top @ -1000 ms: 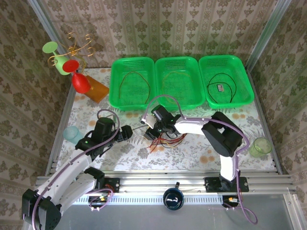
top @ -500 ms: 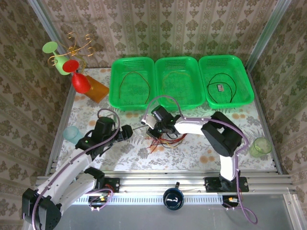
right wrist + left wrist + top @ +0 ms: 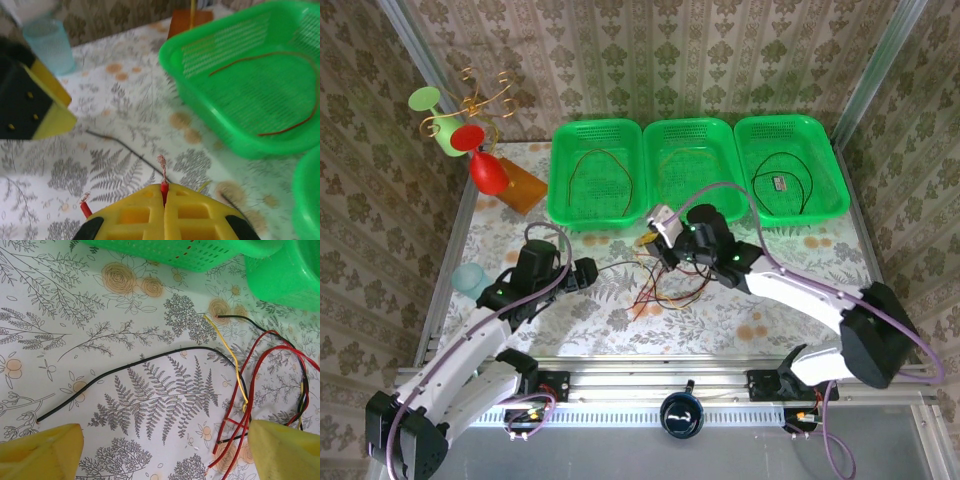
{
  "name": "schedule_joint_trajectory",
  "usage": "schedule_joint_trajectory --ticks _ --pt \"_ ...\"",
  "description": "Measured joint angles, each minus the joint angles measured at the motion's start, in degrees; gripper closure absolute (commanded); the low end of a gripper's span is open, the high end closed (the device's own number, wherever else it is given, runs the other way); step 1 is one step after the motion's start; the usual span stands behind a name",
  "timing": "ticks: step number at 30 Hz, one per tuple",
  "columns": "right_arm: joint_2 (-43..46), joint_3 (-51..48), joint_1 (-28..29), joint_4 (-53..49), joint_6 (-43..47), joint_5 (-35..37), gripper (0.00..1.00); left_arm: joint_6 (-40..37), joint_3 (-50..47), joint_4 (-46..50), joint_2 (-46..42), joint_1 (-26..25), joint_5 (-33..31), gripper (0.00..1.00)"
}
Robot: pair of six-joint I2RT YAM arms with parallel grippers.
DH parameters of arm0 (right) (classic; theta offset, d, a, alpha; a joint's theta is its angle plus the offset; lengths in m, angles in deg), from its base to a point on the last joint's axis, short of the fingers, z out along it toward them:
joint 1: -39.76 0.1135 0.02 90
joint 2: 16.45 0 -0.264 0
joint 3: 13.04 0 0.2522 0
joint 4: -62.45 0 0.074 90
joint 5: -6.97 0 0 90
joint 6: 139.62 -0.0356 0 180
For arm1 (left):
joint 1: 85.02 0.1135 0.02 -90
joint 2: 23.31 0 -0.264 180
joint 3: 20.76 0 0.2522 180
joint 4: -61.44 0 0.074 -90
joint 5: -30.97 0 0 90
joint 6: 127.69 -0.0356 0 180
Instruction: Untangle the cables
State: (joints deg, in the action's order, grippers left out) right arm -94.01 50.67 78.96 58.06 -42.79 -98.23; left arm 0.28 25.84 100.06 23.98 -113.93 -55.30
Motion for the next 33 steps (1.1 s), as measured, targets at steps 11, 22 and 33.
schedule_joint_trajectory --ticks 11,22,33 --pt "10.2 5.3 -5.1 1.3 -2.7 -0.3 1.0 -0.4 1.0 -0.8 0.9 -1.1 0.0 0.14" --pt "18.3 13.9 -6.3 2.5 -4.1 0.2 1.0 -0.8 3.4 -0.8 1.2 -1.8 0.0 0.14" --pt "24.4 5.6 -6.3 6.0 -8.9 7.3 1.0 -1.6 12.0 -0.5 4.5 -6.9 -0.3 0.15"
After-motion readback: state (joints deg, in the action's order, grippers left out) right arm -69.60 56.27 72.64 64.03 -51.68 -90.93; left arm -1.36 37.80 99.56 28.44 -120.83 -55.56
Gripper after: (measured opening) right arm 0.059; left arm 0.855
